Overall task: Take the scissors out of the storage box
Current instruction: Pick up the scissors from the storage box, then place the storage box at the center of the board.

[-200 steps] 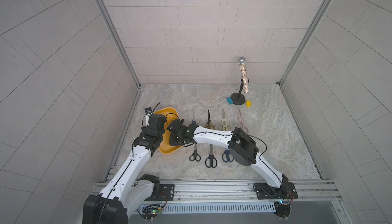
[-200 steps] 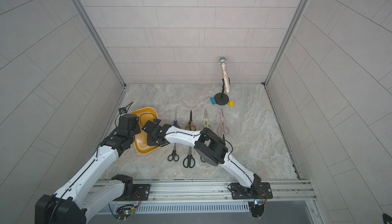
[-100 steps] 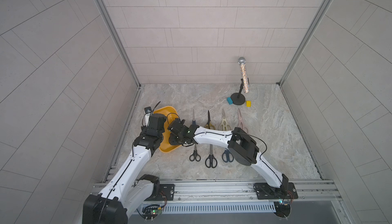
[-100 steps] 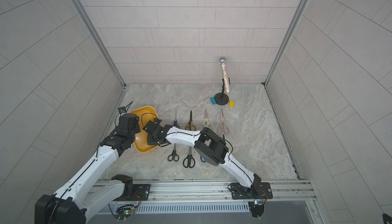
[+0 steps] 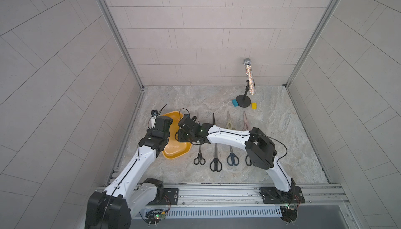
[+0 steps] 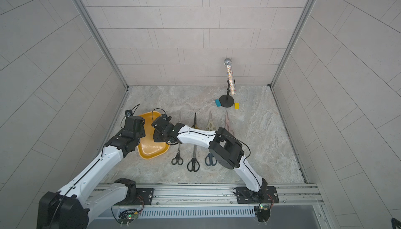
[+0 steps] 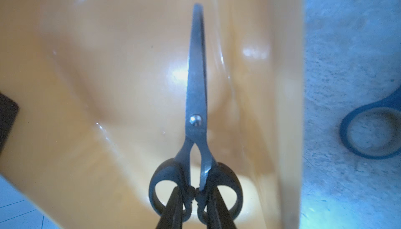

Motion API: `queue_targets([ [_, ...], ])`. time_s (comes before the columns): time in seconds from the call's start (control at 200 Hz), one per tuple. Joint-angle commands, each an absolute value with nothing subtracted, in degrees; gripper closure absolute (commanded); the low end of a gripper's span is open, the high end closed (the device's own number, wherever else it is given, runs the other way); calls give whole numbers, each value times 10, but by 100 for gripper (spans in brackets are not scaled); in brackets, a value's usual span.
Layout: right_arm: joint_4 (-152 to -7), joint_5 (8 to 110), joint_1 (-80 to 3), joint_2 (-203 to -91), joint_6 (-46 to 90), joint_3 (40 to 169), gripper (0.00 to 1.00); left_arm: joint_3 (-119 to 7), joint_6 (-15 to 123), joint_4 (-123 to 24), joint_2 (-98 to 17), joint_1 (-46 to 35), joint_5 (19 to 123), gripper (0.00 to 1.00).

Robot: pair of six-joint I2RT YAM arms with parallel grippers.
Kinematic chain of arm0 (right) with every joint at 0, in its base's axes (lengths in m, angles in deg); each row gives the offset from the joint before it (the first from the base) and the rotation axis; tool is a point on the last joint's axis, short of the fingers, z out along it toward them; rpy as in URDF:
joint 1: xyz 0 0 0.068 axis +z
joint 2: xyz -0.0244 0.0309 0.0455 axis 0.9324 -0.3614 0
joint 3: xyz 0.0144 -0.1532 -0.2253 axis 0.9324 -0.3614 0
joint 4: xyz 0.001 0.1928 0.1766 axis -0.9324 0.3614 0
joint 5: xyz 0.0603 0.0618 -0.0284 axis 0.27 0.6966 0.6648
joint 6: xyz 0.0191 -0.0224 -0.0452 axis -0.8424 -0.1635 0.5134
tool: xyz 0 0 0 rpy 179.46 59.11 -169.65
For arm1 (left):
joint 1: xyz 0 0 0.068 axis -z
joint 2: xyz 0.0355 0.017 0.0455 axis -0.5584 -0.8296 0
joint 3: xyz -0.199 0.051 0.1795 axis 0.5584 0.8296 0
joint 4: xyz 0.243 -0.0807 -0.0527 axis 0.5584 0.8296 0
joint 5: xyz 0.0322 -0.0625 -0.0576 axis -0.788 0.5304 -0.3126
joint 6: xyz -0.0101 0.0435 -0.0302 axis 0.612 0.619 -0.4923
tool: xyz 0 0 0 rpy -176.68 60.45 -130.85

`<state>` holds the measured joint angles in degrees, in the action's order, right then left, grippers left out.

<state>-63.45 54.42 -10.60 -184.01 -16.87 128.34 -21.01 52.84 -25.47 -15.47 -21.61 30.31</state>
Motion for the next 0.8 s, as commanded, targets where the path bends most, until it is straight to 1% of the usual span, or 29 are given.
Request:
queue_targets([
  [0.0,-640,553,-104,-1809,-163,1275,96,-222,549,-224,-157,-221,282,100],
  [0.135,-632,562,-106,-1779,-154,1264,96,-224,559,-227,-160,-227,270,100],
  [0.215,-614,560,-110,-1749,-143,1250,96,-224,561,-236,-163,-249,279,100],
  [0.34,-584,555,-116,-1700,-124,1225,96,-229,546,-260,-191,-318,334,100],
  [0.42,-559,556,-124,-1676,-113,1208,96,-250,549,-266,-233,-330,355,100],
  [0.53,-524,558,-134,-1647,-90,1183,97,-284,530,-269,-292,-363,410,100],
  [0.795,-476,540,-157,-1581,-48,1116,98,-302,461,-321,-364,-434,493,100],
])
